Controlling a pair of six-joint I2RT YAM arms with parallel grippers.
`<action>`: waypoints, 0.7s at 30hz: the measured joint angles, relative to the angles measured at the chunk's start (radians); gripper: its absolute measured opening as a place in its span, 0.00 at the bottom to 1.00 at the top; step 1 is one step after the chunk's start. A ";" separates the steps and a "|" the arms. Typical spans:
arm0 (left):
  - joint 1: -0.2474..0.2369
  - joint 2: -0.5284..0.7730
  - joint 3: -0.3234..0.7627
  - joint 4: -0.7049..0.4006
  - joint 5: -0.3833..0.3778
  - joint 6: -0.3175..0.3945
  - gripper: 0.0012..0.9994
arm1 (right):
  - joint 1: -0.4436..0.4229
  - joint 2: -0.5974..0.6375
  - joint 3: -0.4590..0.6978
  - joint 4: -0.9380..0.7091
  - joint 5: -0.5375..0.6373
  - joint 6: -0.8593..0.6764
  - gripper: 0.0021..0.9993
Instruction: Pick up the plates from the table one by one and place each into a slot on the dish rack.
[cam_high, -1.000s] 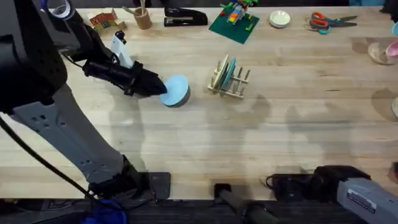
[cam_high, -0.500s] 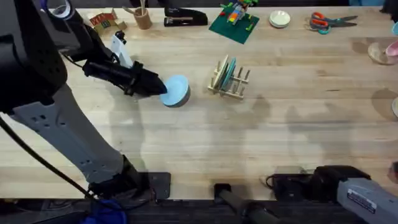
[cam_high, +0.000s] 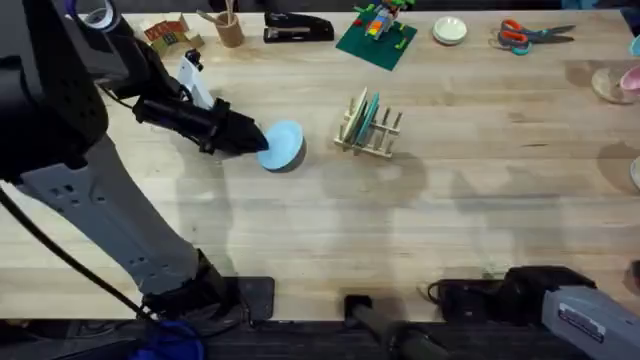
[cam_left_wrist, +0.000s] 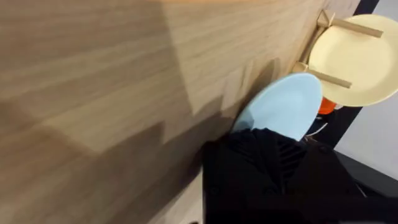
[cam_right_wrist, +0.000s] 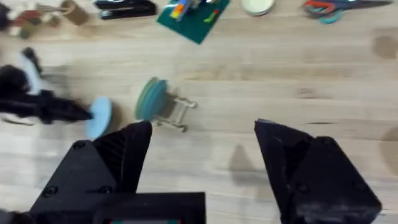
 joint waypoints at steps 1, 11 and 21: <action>0.000 0.000 0.000 0.000 0.000 0.000 0.04 | 0.001 0.006 0.000 0.000 -0.018 0.013 0.99; 0.000 0.000 0.000 0.000 0.000 0.000 0.04 | 0.138 0.158 0.000 0.001 -0.088 0.078 1.00; 0.000 0.000 0.000 0.000 0.000 0.000 0.04 | 0.354 0.340 0.000 0.046 -0.030 0.198 1.00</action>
